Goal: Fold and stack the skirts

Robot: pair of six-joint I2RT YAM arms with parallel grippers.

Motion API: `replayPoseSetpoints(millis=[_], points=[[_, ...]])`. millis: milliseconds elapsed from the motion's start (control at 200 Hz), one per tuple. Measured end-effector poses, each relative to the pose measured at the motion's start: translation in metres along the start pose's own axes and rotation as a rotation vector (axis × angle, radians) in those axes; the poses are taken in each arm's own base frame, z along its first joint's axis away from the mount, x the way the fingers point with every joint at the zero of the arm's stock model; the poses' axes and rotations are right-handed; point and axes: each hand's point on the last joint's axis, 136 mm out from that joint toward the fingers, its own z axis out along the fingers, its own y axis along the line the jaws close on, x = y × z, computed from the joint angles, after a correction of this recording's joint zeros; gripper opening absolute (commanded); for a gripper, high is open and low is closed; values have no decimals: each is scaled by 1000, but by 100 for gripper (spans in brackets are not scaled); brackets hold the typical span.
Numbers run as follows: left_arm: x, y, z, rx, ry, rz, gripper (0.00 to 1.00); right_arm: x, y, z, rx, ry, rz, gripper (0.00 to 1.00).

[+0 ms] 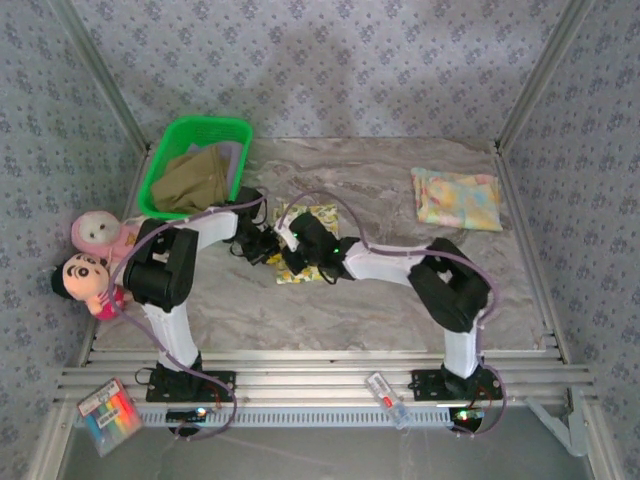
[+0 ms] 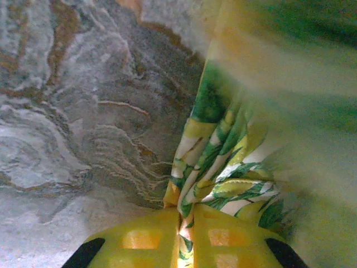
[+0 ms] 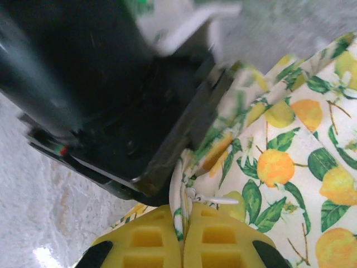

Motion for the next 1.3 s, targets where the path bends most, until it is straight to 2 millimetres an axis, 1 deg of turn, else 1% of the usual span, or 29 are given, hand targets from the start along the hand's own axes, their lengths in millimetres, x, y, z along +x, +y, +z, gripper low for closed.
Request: replayPoseSetpoints(millis=[70,145,245,340,485,580,700,750,805,839,874,954,989,1019,1084,1139,1179,1224,1304], points=[[-1,3,-1,4,-4,-6,14,10,0,9,12,39,-12,0],[-2,5,-3,10,-11,-13,14,15,-1,9,24,61,-22,0],[-3,6,-3,14,-13,-17,15,16,-3,8,52,71,-36,0],[-4,7,-4,15,-14,-21,15,17,-9,4,100,82,-43,0],[-5,7,-4,17,-14,-22,15,16,-22,-11,184,87,-49,0],[-5,7,-4,17,-14,-22,15,14,-23,-15,191,85,-49,0],[-5,6,-5,16,-14,-18,18,21,-12,-13,133,114,-58,13],[-6,7,-5,10,-15,-17,19,26,-4,-13,87,135,-68,23],[-7,8,-7,-6,-20,-15,21,31,4,-13,24,158,-71,39],[-8,10,-8,-19,-25,-14,22,35,10,-14,-18,175,-70,45],[-9,11,-10,-32,-31,-11,22,38,13,-16,-58,189,-67,48],[-12,18,-15,-69,-46,-14,23,41,13,-27,-130,213,-43,48],[-12,22,-18,-94,-56,-17,24,38,9,-33,-144,209,-25,47],[-12,26,-22,-114,-62,-21,25,33,3,-39,-151,198,-9,44],[-11,32,-32,-156,-77,-20,26,19,-17,-51,-135,157,38,30],[-11,32,-42,-183,-96,-14,26,9,-42,-57,-99,126,82,21],[-12,29,-51,-197,-115,-1,26,3,-61,-59,-70,108,120,17],[-13,22,-60,-209,-139,19,26,-3,-82,-57,-38,98,148,15],[-16,3,-73,-210,-183,62,28,-8,-114,-45,4,103,192,14]])
